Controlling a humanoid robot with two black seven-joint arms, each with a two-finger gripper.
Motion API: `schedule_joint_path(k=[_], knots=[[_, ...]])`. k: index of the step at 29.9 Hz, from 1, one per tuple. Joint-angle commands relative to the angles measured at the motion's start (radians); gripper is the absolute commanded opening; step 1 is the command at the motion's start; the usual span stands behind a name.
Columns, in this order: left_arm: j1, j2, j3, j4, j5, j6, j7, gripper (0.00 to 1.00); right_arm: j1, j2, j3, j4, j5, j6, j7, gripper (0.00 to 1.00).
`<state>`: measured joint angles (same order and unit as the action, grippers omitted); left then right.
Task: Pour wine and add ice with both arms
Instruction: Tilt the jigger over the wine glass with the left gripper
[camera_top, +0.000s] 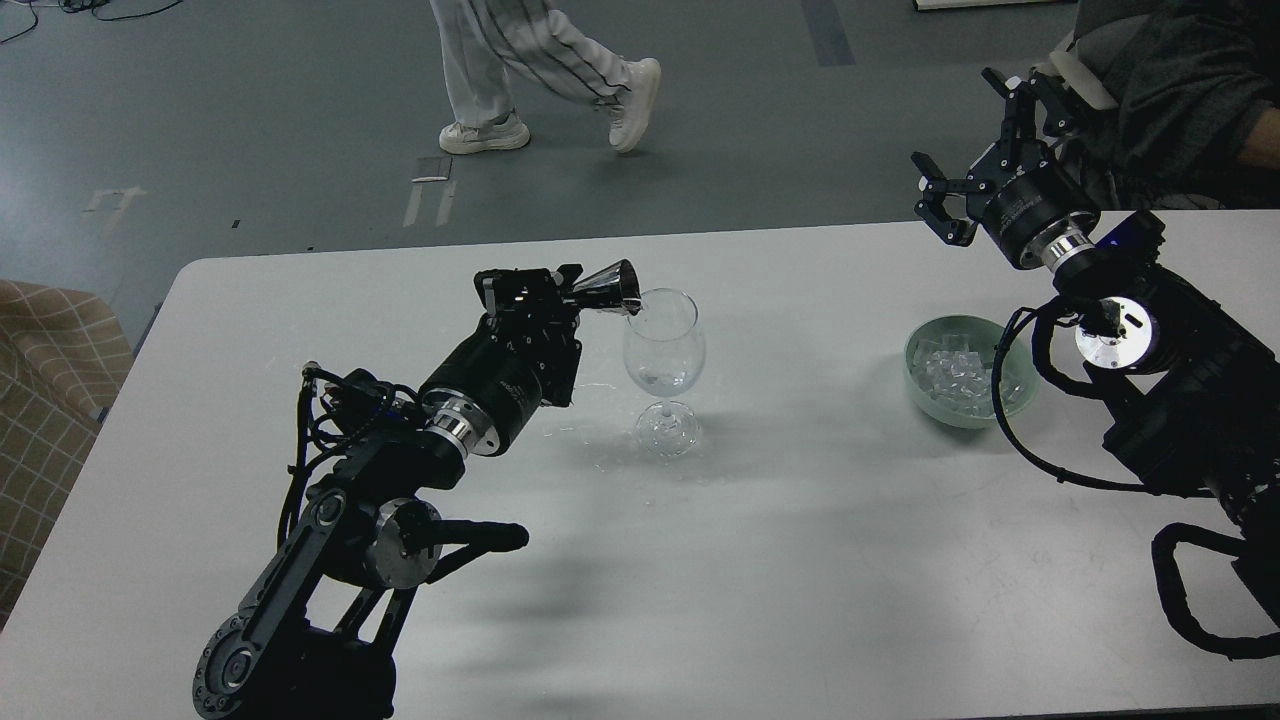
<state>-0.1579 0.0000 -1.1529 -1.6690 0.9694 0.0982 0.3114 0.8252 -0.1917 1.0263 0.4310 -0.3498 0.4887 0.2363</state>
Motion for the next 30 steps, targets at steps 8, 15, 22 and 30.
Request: schedule_joint_path(k=[8, 15, 22, 30], knots=[[0.0, 0.0, 0.021, 0.0, 0.091, -0.003, -0.002, 0.0, -0.001, 0.003, 0.0, 0.0, 0.0, 0.0, 0.0, 1.0], [0.0, 0.0, 0.022, 0.0, 0.149, -0.006, -0.002, 0.0, -0.009, 0.003, 0.0, 0.0, 0.0, 0.0, 0.0, 1.0], [-0.002, 0.0, 0.022, 0.0, 0.17, -0.006, -0.002, 0.0, -0.009, 0.003, 0.001, 0.0, 0.0, 0.0, 0.0, 1.0], [-0.02, 0.0, 0.022, -0.002, 0.192, -0.006, 0.002, 0.0, -0.008, 0.0, 0.001, 0.0, 0.0, 0.0, 0.0, 1.0]])
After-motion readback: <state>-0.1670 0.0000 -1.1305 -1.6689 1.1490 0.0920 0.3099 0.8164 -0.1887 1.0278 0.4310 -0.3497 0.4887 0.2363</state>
